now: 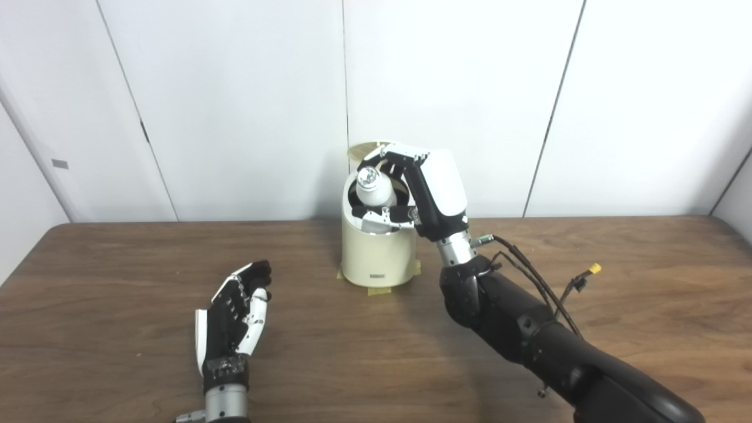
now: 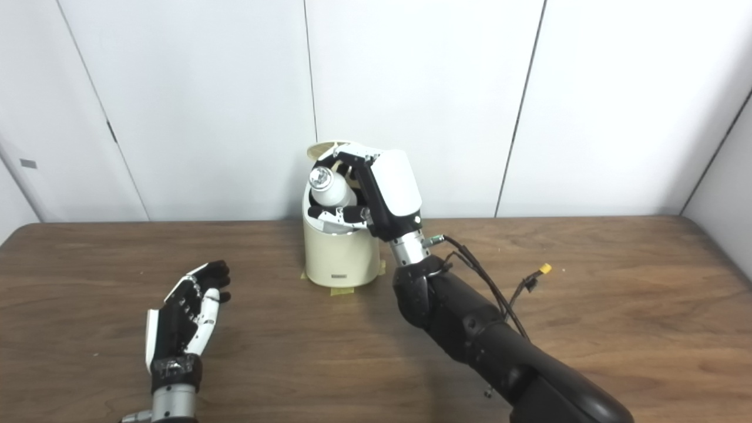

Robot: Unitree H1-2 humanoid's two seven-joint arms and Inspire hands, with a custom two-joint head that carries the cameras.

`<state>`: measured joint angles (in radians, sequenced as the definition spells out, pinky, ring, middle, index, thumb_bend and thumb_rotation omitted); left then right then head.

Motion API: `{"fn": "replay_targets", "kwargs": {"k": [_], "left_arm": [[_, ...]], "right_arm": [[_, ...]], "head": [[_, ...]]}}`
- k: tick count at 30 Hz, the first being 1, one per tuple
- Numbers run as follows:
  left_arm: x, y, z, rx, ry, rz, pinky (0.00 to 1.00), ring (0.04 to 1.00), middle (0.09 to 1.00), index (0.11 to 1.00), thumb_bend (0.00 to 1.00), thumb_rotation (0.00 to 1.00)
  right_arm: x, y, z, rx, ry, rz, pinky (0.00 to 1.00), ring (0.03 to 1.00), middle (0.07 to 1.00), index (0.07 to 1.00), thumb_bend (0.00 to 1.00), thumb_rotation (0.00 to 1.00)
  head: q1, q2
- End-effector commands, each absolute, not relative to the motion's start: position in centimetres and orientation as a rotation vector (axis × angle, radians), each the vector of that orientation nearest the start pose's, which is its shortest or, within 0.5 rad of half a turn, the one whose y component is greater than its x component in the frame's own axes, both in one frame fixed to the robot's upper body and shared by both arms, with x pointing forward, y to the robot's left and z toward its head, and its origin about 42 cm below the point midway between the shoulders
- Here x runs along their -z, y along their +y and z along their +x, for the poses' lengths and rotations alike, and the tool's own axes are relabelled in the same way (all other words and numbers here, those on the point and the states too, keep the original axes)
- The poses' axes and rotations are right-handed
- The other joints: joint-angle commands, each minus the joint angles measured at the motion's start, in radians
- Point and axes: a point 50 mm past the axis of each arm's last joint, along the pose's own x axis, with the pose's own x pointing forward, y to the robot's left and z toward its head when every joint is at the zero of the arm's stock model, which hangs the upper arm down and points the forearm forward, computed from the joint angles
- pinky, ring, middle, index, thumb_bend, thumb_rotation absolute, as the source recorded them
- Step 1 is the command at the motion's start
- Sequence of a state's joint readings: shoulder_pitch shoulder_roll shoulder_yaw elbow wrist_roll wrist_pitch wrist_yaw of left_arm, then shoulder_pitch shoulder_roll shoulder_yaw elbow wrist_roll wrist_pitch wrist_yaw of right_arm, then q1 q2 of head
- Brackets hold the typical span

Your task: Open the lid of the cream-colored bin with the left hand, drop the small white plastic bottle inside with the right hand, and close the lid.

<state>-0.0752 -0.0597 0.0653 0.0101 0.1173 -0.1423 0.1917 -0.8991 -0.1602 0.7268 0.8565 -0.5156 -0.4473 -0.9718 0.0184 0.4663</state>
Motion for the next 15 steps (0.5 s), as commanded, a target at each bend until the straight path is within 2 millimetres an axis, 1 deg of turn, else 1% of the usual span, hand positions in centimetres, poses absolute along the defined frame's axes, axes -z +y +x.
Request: {"fn": "replay_targets", "kwargs": {"k": [1, 8, 15], "left_arm": [[-10.26, 20.61, 28.97, -0.235, -0.133, 0.037, 0.7, 0.761, 0.751, 0.736, 0.18, 0.47], [-10.37, 20.66, 28.88, -0.232, -0.139, 0.042, 0.69, 0.757, 0.747, 0.73, 0.17, 0.46], [-10.34, 20.7, 28.91, -0.233, -0.137, 0.043, 0.69, 0.76, 0.748, 0.734, 0.17, 0.46]], "right_arm": [[-25.55, -9.8, 49.46, 0.046, -1.034, -0.671, 0.31, 0.401, 0.528, 0.493, 0.51, 0.0], [-25.01, -10.22, 49.53, 0.062, -1.019, -0.677, 0.36, 0.428, 0.507, 0.488, 0.52, 0.0], [-25.07, -10.25, 49.52, 0.062, -1.005, -0.658, 0.39, 0.443, 0.494, 0.49, 0.52, 0.0]], "head": [[0.001, 0.002], [-0.001, 0.005], [-0.003, 0.006]]}}
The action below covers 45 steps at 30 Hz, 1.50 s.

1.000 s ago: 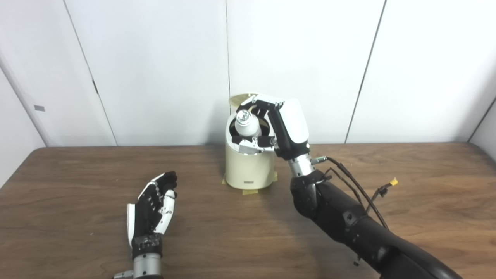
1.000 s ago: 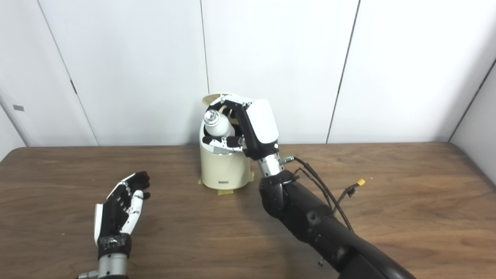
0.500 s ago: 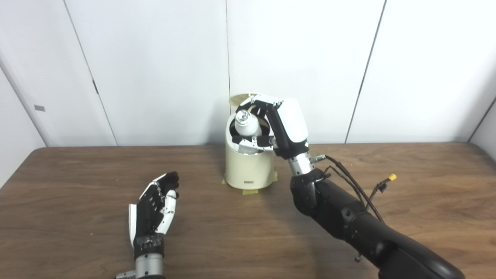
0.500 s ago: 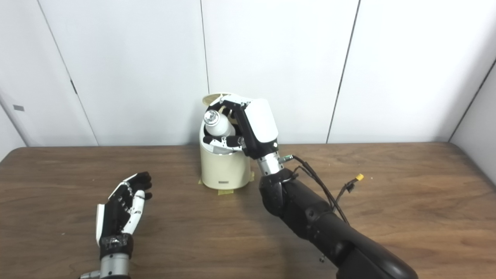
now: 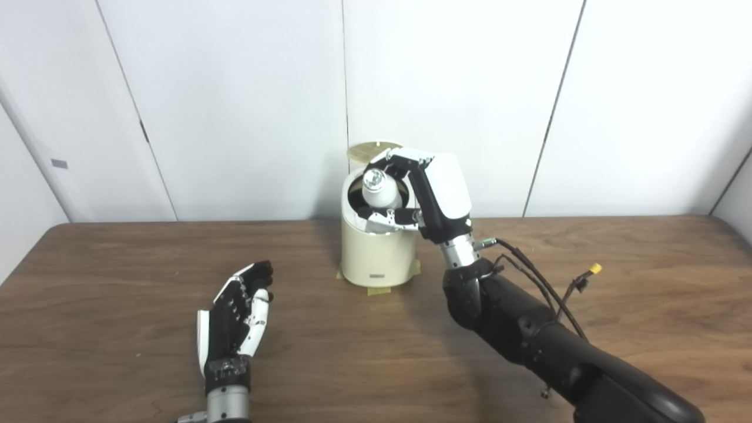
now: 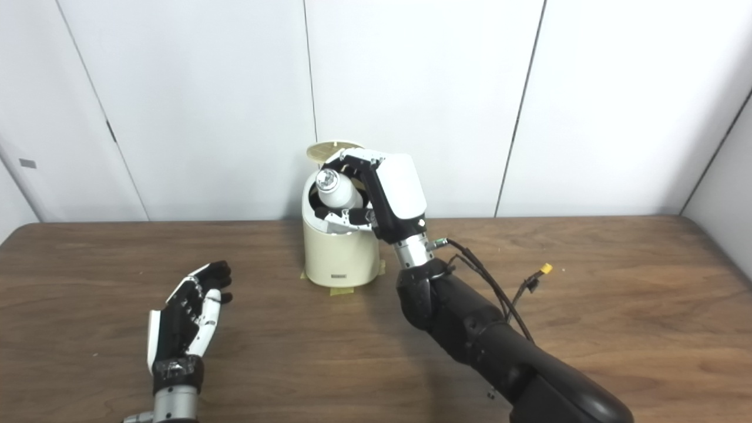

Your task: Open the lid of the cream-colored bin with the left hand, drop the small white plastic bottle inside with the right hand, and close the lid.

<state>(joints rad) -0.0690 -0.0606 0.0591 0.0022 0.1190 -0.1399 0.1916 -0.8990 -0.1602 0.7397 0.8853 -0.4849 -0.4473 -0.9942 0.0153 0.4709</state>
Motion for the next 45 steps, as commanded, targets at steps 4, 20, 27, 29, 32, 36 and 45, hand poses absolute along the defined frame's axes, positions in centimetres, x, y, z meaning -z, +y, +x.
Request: {"fn": "replay_targets", "kwargs": {"k": [4, 20, 27, 29, 32, 36, 45], "left_arm": [[-10.34, 20.77, 28.94, -0.235, -0.138, 0.04, 0.7, 0.755, 0.742, 0.729, 0.17, 0.46], [-10.27, 20.78, 28.94, -0.231, -0.135, 0.033, 0.7, 0.758, 0.745, 0.729, 0.17, 0.45], [-10.14, 20.78, 29.08, -0.227, -0.138, 0.034, 0.69, 0.75, 0.741, 0.729, 0.17, 0.45], [-10.14, 20.74, 29.13, -0.228, -0.137, 0.035, 0.69, 0.749, 0.741, 0.728, 0.17, 0.44], [-10.11, 20.73, 29.19, -0.227, -0.141, 0.038, 0.68, 0.745, 0.736, 0.724, 0.17, 0.44], [-10.12, 20.7, 29.21, -0.225, -0.139, 0.037, 0.69, 0.751, 0.742, 0.73, 0.17, 0.44], [-10.2, 20.69, 29.26, -0.229, -0.137, 0.036, 0.69, 0.749, 0.739, 0.723, 0.17, 0.43]], "right_arm": [[-25.06, -10.14, 49.38, 0.05, -1.01, -0.661, 0.45, 0.512, 0.533, 0.488, 0.53, 0.08], [-25.2, -10.2, 49.28, 0.044, -1.006, -0.65, 0.48, 0.556, 0.594, 0.492, 0.52, 0.14], [-25.09, -10.37, 49.27, 0.036, -0.996, -0.651, 0.49, 0.556, 0.596, 0.554, 0.75, 0.14], [-25.11, -10.41, 49.29, 0.037, -0.994, -0.65, 0.48, 0.556, 0.597, 0.589, 0.88, 0.13], [-25.21, -10.45, 49.32, 0.041, -0.999, -0.651, 0.48, 0.555, 0.597, 0.596, 0.91, 0.13], [-25.33, -10.55, 49.37, 0.036, -0.996, -0.65, 0.49, 0.559, 0.6, 0.602, 0.91, 0.14], [-25.19, -10.67, 49.38, 0.032, -0.989, -0.655, 0.49, 0.573, 0.617, 0.62, 0.92, 0.15]], "head": [[-0.001, 0.002], [-0.004, 0.003], [-0.007, 0.001], [-0.008, 0.0], [-0.009, -0.001], [-0.01, -0.002], [-0.011, -0.002]]}}
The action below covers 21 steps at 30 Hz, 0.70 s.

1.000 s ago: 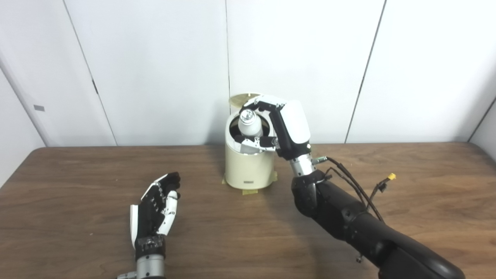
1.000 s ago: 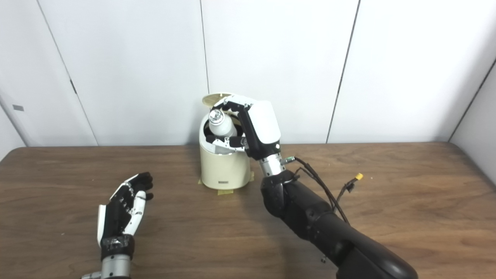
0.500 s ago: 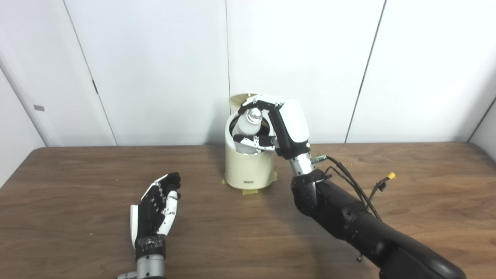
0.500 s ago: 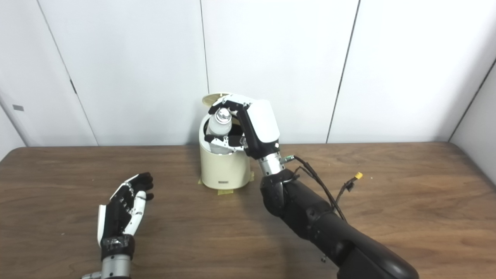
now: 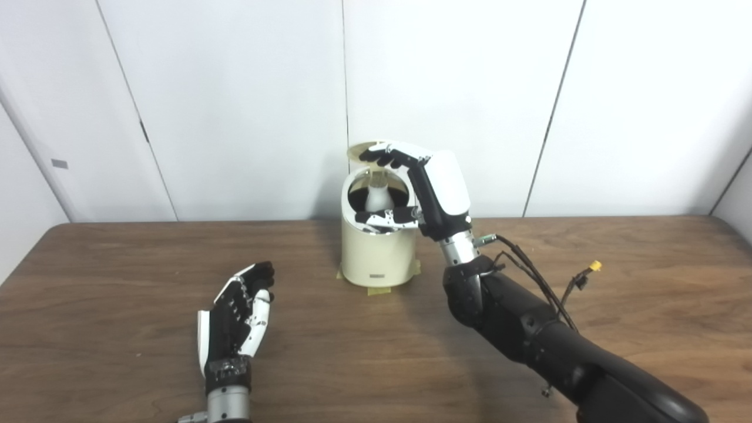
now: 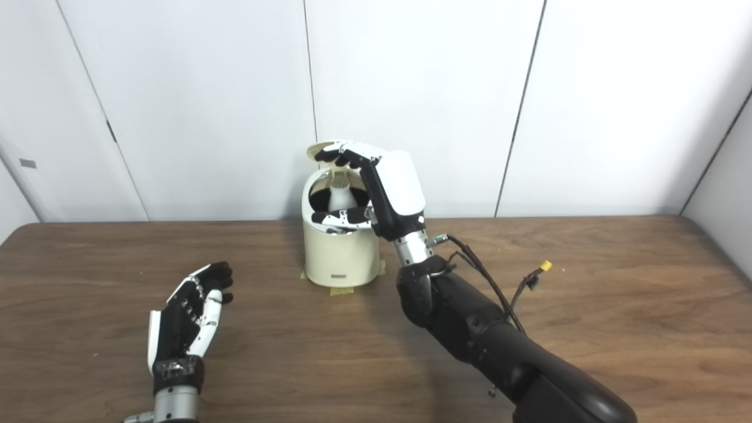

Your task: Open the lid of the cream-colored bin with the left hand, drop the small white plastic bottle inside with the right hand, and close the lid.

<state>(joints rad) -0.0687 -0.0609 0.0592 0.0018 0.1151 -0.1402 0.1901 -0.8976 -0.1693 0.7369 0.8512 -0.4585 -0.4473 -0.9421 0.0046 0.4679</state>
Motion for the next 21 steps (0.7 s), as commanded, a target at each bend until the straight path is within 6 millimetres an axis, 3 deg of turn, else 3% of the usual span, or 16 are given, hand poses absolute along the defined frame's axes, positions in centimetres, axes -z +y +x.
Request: {"fn": "replay_targets", "kwargs": {"k": [1, 8, 11, 14, 17, 21], "left_arm": [[-10.2, 20.7, 29.3, -0.229, -0.138, 0.036, 0.69, 0.749, 0.74, 0.723, 0.17, 0.43], [-10.1, 20.7, 29.2, -0.229, -0.137, 0.038, 0.69, 0.751, 0.74, 0.725, 0.17, 0.44], [-10.2, 20.8, 29.2, -0.228, -0.139, 0.034, 0.69, 0.749, 0.739, 0.725, 0.16, 0.43], [-10.2, 20.8, 29.3, -0.228, -0.136, 0.027, 0.7, 0.751, 0.743, 0.728, 0.17, 0.43], [-10.1, 20.9, 29.4, -0.228, -0.138, 0.039, 0.7, 0.751, 0.747, 0.731, 0.17, 0.44], [-10.1, 21.0, 29.4, -0.227, -0.14, 0.048, 0.69, 0.747, 0.745, 0.728, 0.17, 0.44]], "right_arm": [[-25.2, -10.7, 49.4, 0.032, -0.989, -0.654, 0.49, 0.573, 0.616, 0.619, 0.92, 0.14], [-25.2, -10.8, 49.2, 0.041, -0.994, -0.644, 0.49, 0.567, 0.613, 0.612, 0.88, 0.18], [-25.2, -11.0, 48.6, 0.067, -0.97, -0.562, 0.47, 0.549, 0.593, 0.587, 0.81, 0.23], [-25.6, -11.2, 47.4, 0.097, -0.948, -0.435, 0.44, 0.508, 0.551, 0.544, 0.78, 0.22], [-26.1, -11.4, 46.4, 0.108, -0.933, -0.327, 0.42, 0.466, 0.506, 0.495, 0.57, 0.16], [-27.0, -11.9, 45.1, 0.127, -0.94, -0.222, 0.4, 0.453, 0.496, 0.486, 0.52, 0.15]], "head": [[-0.001, 0.002], [0.0, 0.003], [0.0, 0.003], [0.0, 0.002], [-0.003, 0.001], [-0.005, 0.001]]}}
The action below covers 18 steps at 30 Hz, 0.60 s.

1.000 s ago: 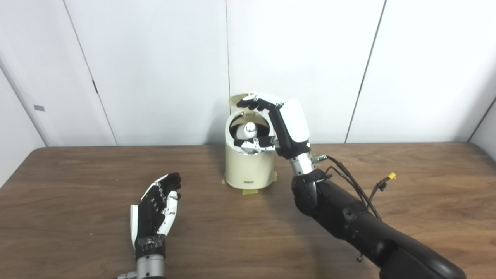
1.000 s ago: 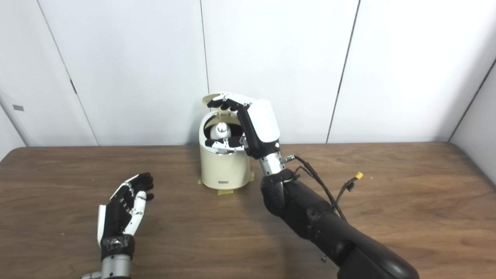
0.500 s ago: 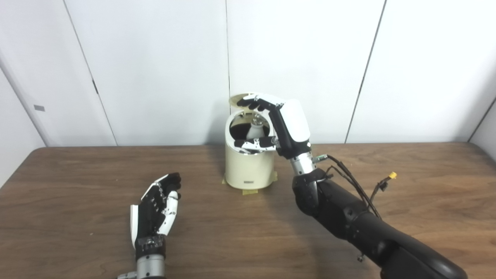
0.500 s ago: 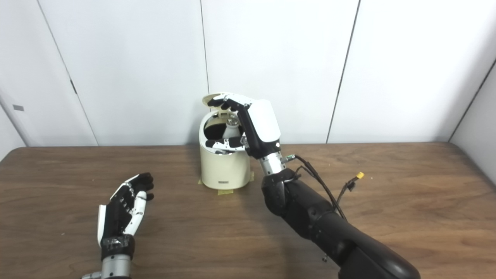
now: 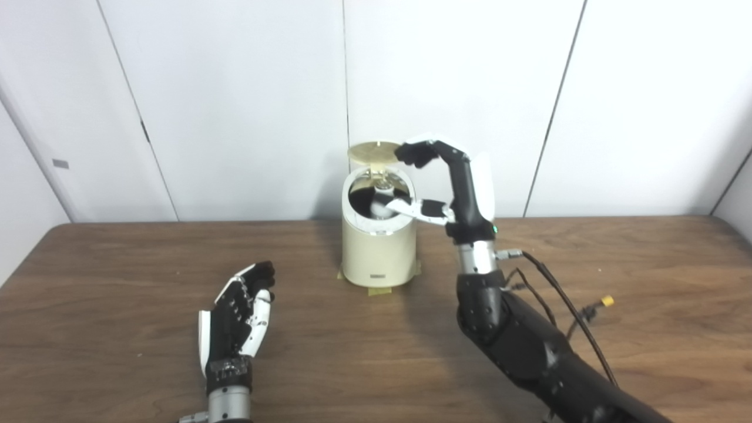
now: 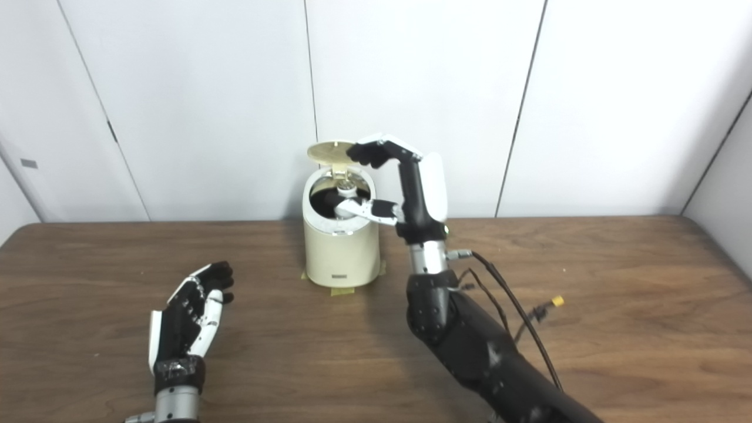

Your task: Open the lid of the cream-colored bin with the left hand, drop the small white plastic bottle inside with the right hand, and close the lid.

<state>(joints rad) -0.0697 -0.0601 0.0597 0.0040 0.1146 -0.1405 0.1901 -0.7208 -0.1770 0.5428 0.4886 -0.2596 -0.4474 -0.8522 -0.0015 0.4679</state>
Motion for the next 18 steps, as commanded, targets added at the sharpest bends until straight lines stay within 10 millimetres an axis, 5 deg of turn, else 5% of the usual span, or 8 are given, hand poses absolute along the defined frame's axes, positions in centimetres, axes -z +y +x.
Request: {"fn": "replay_targets", "kwargs": {"k": [1, 9, 18], "left_arm": [[-10.1, 20.9, 29.4, -0.228, -0.141, 0.046, 0.69, 0.746, 0.744, 0.728, 0.17, 0.44], [-10.2, 21.0, 29.5, -0.227, -0.141, 0.036, 0.69, 0.747, 0.746, 0.728, 0.17, 0.44], [-10.1, 21.2, 29.5, -0.226, -0.139, 0.046, 0.69, 0.747, 0.74, 0.727, 0.16, 0.4]], "right_arm": [[-27.2, -12.1, 44.8, 0.141, -0.949, -0.203, 0.39, 0.452, 0.499, 0.486, 0.52, 0.15], [-27.0, -14.9, 42.0, 0.23, -0.945, -0.101, 0.42, 0.496, 0.539, 0.49, 0.49, 0.16], [-23.6, -18.4, 38.3, 0.164, -0.692, -0.04, 0.56, 0.621, 0.653, 0.496, 0.49, 0.15]], "head": [[0.002, 0.001], [0.001, 0.003], [-0.005, 0.004]]}}
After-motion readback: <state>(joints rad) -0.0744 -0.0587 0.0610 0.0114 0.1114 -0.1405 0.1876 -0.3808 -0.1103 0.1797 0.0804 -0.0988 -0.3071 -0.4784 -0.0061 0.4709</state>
